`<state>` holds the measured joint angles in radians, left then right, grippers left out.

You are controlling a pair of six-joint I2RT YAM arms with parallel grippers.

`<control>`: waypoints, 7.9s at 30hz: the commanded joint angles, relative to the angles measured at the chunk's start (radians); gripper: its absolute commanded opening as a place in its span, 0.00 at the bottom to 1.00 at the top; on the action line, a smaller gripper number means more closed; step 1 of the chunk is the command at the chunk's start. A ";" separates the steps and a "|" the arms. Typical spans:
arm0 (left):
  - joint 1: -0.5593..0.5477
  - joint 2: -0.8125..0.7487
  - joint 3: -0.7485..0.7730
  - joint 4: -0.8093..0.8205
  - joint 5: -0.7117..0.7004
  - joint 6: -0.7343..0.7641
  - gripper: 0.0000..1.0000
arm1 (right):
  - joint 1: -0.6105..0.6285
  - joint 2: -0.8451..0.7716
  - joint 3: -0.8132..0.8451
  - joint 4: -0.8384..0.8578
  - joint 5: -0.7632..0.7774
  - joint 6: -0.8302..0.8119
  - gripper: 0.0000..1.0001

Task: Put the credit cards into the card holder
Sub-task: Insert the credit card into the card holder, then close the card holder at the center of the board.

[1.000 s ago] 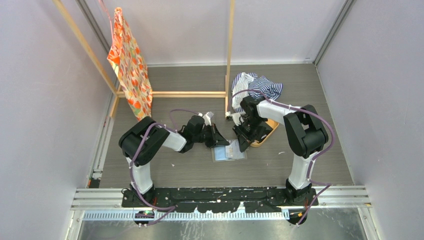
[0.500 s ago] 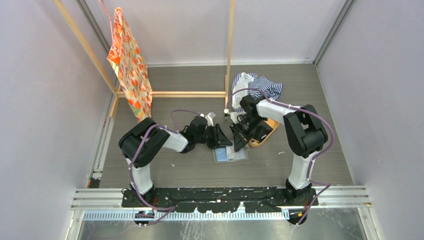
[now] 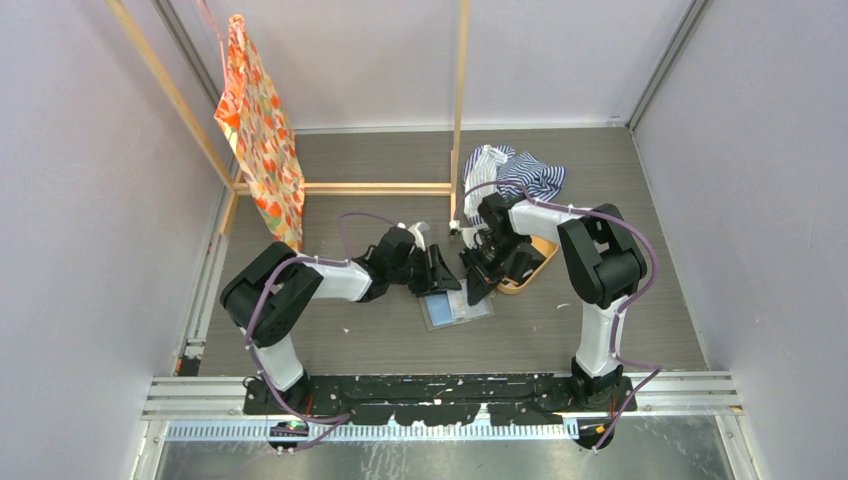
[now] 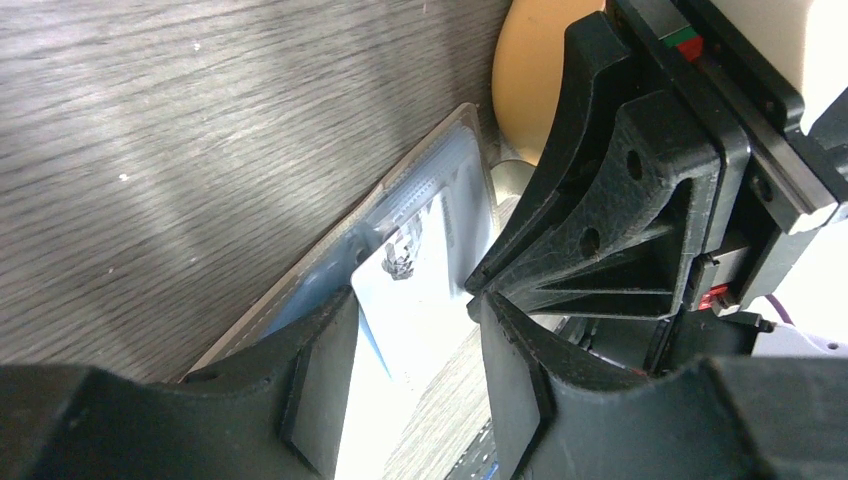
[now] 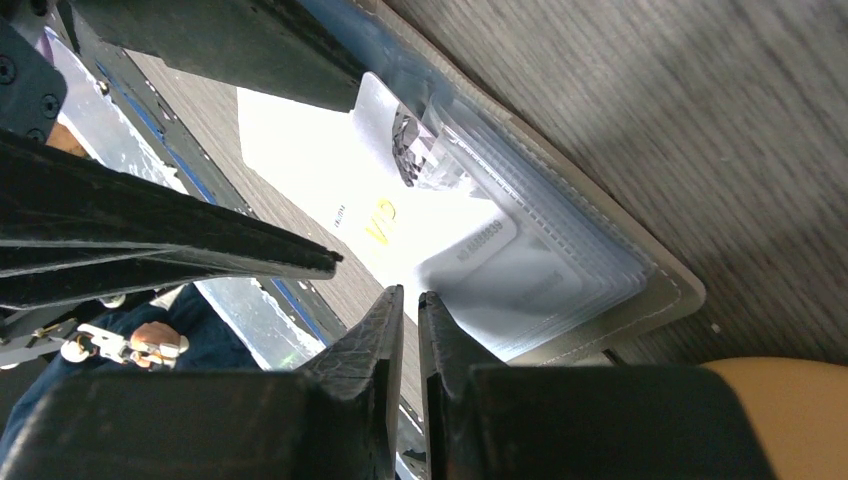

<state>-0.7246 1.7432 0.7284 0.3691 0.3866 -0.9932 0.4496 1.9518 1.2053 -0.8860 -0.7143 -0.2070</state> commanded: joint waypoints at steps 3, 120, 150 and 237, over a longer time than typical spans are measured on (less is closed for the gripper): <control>0.001 -0.089 0.016 -0.140 -0.050 0.065 0.50 | -0.003 0.009 0.028 -0.007 0.003 -0.024 0.19; -0.125 -0.024 0.086 -0.096 -0.047 0.037 0.05 | 0.023 -0.149 0.027 -0.151 0.151 -0.259 0.18; 0.144 -0.318 -0.288 0.177 0.073 0.112 0.93 | -0.127 -0.322 0.024 -0.237 -0.097 -0.447 0.29; -0.006 -0.068 0.070 -0.050 0.053 -0.188 0.30 | 0.005 -0.079 -0.015 0.099 0.308 0.026 0.16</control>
<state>-0.6846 1.6211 0.7502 0.1707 0.4110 -1.1290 0.4553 1.8603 1.1770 -0.8192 -0.4381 -0.2180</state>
